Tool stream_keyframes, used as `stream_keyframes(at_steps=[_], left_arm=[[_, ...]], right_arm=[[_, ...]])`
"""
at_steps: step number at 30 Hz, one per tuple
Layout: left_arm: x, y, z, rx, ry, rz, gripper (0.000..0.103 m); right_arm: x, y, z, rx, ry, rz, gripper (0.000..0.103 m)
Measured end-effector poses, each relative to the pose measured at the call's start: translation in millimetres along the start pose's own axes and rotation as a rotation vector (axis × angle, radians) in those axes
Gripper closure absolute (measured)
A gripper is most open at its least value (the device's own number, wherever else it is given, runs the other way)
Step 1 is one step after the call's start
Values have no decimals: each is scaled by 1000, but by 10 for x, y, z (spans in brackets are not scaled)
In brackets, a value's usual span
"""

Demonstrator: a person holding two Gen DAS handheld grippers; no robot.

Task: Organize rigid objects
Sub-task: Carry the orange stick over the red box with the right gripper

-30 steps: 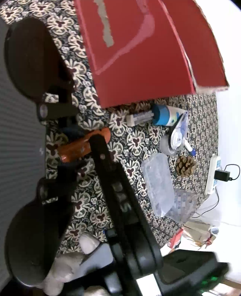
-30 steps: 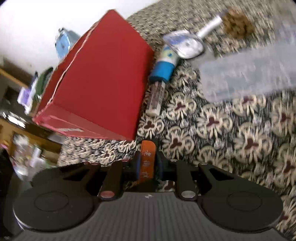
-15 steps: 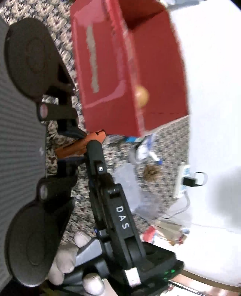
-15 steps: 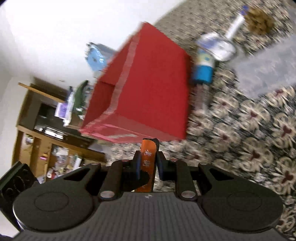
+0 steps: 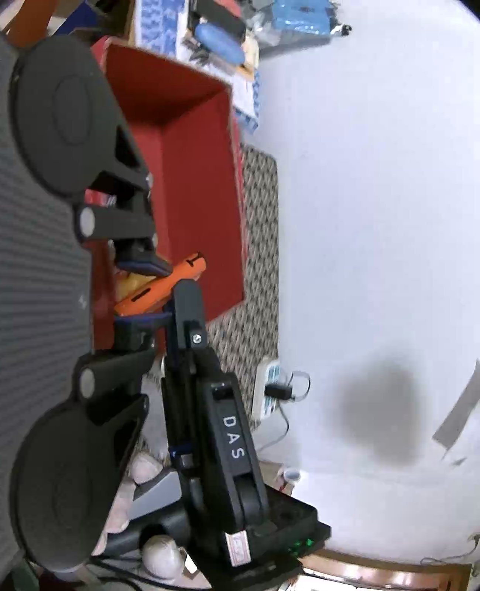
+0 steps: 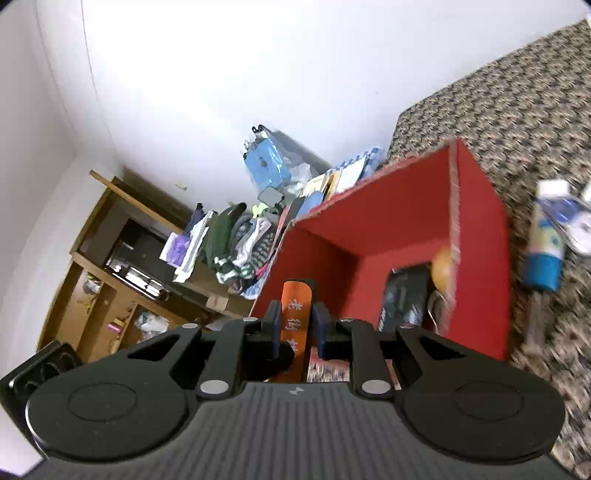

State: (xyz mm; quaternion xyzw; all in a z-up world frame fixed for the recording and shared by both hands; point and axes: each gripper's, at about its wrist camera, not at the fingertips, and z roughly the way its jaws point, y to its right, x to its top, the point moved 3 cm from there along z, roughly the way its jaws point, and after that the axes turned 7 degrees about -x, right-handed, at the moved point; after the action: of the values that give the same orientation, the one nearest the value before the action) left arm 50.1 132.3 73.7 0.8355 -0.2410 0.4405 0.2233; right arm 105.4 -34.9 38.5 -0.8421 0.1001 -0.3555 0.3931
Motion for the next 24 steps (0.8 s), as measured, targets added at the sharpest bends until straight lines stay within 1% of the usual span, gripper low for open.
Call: stream_keyframes(at_steps=[3,6,8,12,17,20,22,24], left_arm=[[36,-297,110,12,-10,-18,90],[17,-582,215,23,-27,-42,90],[-13,-768,320,29,-51,-67,90],[-94,-1041,496,38,-106,-109,90],[-226,-1183,594,51,-165,-106,90],[-282,-1247,626,44,-186,-114,90],[-307,-1284,631,45,-193,-120,90],[-328,-1323,615,39,-192,-136,89]], right_arm=[[76,-86,272,-16,2,-23,102],[112,-128,554,-47,-17,-19,102],[123,-120,753,-68,-33,-17,102],[129,-55,1026,-122,-68,-14,102],[81,-36,1258,-203,-101,-49,103],[64,-53,1318,-210,-116,-51,103],[36,-55,1361,-250,-123,-74,103],[46,-13,1343,-241,-121,-48,103]])
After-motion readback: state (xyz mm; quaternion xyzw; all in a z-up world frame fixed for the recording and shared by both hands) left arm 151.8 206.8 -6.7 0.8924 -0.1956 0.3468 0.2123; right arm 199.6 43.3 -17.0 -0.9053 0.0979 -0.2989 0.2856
